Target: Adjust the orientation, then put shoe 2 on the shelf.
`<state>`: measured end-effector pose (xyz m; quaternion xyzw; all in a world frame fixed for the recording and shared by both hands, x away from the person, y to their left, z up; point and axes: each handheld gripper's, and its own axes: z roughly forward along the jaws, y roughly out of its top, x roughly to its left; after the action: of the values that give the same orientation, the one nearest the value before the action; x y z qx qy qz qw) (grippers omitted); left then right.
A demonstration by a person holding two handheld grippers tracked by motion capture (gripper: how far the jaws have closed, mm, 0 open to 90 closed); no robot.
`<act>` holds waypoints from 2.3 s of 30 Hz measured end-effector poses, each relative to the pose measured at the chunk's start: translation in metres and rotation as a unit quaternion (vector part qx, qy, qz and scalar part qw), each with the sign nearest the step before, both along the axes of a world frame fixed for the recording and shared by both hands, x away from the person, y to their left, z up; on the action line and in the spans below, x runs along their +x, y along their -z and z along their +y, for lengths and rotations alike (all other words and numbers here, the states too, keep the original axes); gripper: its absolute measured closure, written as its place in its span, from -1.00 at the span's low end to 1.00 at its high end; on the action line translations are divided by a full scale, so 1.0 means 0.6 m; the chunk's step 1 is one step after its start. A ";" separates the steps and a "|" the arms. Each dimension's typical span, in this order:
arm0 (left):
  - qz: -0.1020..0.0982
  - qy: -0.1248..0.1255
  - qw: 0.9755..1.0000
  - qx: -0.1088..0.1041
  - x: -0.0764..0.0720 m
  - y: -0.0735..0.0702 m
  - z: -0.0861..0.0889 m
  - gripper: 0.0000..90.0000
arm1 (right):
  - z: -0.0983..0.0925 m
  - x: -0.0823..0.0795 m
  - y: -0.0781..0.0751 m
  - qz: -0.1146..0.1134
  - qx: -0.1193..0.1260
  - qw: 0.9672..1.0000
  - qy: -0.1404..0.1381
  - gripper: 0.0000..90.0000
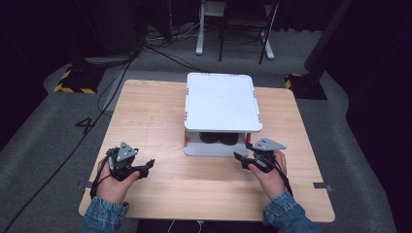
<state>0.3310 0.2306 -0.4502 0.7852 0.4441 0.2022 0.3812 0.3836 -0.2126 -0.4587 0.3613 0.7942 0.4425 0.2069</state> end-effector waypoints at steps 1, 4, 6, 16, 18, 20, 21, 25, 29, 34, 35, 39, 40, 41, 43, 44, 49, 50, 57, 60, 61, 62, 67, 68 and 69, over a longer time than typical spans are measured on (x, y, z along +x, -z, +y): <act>-0.001 -0.001 1.000 -0.002 0.000 0.000 -0.001 -0.40 | -0.004 -0.008 -0.009 -0.005 0.008 1.000 -0.003 -0.17; -0.002 0.000 1.000 0.000 0.001 -0.001 -0.002 -0.40 | -0.017 -0.028 -0.034 -0.016 0.020 1.000 -0.010 -0.18; -0.002 -0.001 1.000 -0.001 0.001 -0.001 -0.003 -0.40 | -0.029 -0.037 -0.046 -0.018 0.023 1.000 -0.011 -0.19; 0.000 -0.005 1.000 0.000 0.001 -0.001 0.005 -0.40 | -0.116 -0.047 -0.065 -0.008 -0.004 0.999 0.038 -0.19; 0.000 -0.008 1.000 0.005 0.000 -0.001 0.010 -0.40 | -0.132 -0.046 -0.064 0.001 -0.012 0.998 0.055 -0.22; 0.001 -0.013 1.000 0.012 -0.001 0.000 0.015 -0.40 | -0.147 -0.044 -0.061 0.015 -0.018 0.998 0.065 -0.24; 0.002 -0.016 1.000 0.011 -0.002 0.001 0.017 -0.41 | -0.153 -0.044 -0.059 0.020 -0.018 0.997 0.071 -0.25; 0.006 -0.022 1.000 0.013 -0.003 0.002 0.029 -0.41 | -0.177 -0.035 -0.050 0.032 -0.018 0.995 0.090 -0.27; 0.013 -0.032 0.999 0.020 -0.003 0.008 0.045 -0.44 | -0.197 -0.020 -0.040 0.041 -0.019 0.994 0.102 -0.35; 0.024 -0.042 0.999 0.026 0.000 0.018 0.062 -0.48 | -0.216 -0.003 -0.015 0.062 -0.044 0.989 0.125 -0.38; 0.030 -0.043 0.998 0.026 0.001 0.021 0.063 -0.49 | -0.220 0.000 -0.009 0.064 -0.048 0.988 0.130 -0.41; 0.042 -0.041 0.997 0.044 0.008 0.034 0.066 -0.54 | -0.234 0.008 0.017 0.086 -0.053 0.984 0.144 -0.50; 0.044 -0.042 0.997 0.043 0.010 0.038 0.067 -0.54 | -0.237 0.010 0.024 0.090 -0.053 0.983 0.147 -0.52; 0.047 -0.042 0.997 0.043 0.011 0.041 0.067 -0.54 | -0.240 0.012 0.030 0.095 -0.054 0.982 0.151 -0.54; 0.051 -0.045 0.997 0.046 0.013 0.046 0.069 -0.54 | -0.243 0.017 0.042 0.102 -0.052 0.981 0.158 -0.56; 0.051 -0.047 0.996 0.048 0.015 0.049 0.070 -0.54 | -0.243 0.019 0.047 0.105 -0.052 0.980 0.161 -0.57; 0.053 -0.048 0.996 0.056 0.022 0.060 0.073 -0.55 | -0.240 0.025 0.060 0.102 -0.053 0.981 0.159 -0.58; 0.048 -0.041 0.996 0.058 0.024 0.063 0.074 -0.56 | -0.239 0.026 0.062 0.101 -0.051 0.981 0.160 -0.58; 0.032 -0.024 0.997 0.064 0.036 0.081 0.076 -0.59 | -0.224 0.033 0.075 0.076 -0.055 0.985 0.144 -0.62; 0.028 -0.030 0.997 0.066 0.039 0.083 0.075 -0.60 | -0.221 0.036 0.075 0.068 -0.061 0.986 0.138 -0.63; 0.026 -0.029 0.997 0.068 0.041 0.084 0.075 -0.60 | -0.221 0.037 0.075 0.068 -0.061 0.987 0.134 -0.64; 0.026 -0.028 0.997 0.071 0.043 0.085 0.075 -0.60 | -0.221 0.038 0.076 0.068 -0.062 0.987 0.134 -0.66; 0.027 -0.036 0.997 0.057 0.045 0.090 0.074 -0.64 | -0.223 0.041 0.077 0.079 -0.054 0.986 0.140 -0.68; 0.030 -0.037 0.997 0.055 0.046 0.090 0.074 -0.65 | -0.223 0.041 0.077 0.079 -0.054 0.986 0.140 -0.69; 0.035 -0.037 0.997 0.053 0.046 0.089 0.075 -0.65 | -0.223 0.041 0.077 0.080 -0.054 0.985 0.140 -0.70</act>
<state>0.3586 0.2756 -0.5039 0.7938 0.4747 0.2122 0.3154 0.4082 -0.3462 -0.5046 0.4917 0.7724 0.3349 0.2222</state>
